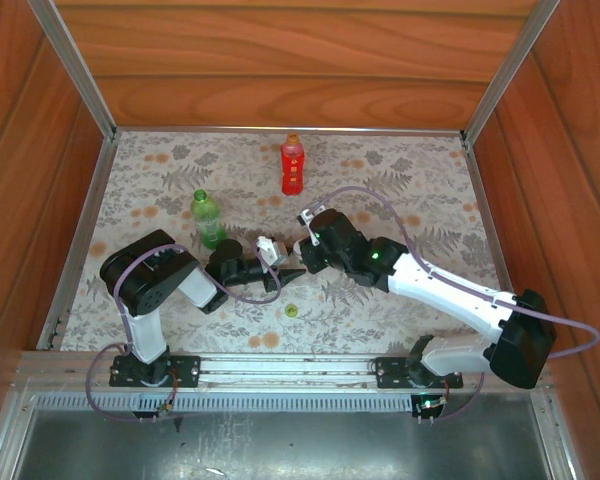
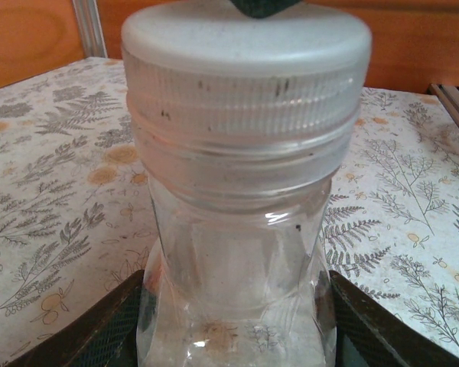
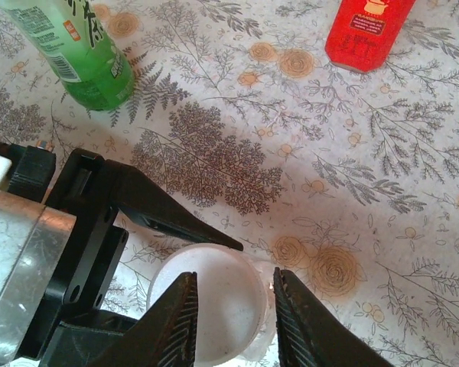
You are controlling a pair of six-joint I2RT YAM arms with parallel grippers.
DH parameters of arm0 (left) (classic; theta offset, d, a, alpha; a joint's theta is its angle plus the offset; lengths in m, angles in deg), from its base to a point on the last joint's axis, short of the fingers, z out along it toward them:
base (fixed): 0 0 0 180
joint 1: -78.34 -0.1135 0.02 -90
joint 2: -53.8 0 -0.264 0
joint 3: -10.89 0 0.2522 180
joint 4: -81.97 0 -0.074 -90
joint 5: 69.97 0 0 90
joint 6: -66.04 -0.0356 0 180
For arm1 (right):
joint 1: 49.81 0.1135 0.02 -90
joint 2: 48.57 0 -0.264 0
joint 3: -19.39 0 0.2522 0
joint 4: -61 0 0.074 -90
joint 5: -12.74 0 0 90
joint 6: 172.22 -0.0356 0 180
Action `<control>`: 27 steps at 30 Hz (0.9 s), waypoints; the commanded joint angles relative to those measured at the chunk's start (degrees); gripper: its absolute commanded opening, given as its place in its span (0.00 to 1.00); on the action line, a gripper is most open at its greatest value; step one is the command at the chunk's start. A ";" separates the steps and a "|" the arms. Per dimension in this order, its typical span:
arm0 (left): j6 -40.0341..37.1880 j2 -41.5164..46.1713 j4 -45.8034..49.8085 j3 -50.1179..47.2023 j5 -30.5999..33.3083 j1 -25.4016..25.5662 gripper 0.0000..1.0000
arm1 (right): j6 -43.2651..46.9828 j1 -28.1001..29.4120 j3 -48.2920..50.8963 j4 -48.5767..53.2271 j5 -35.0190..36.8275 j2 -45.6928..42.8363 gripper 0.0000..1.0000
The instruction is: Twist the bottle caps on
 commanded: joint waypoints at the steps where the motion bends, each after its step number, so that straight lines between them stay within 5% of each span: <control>1: 0.75 -0.88 -0.45 0.72 -1.13 -0.16 0.56 | -2.35 -0.72 2.87 3.78 -0.04 -0.30 0.31; 27: 1.09 -1.05 -0.45 1.15 -1.34 -0.34 0.56 | -14.87 -0.82 14.92 3.69 -0.45 -0.40 0.24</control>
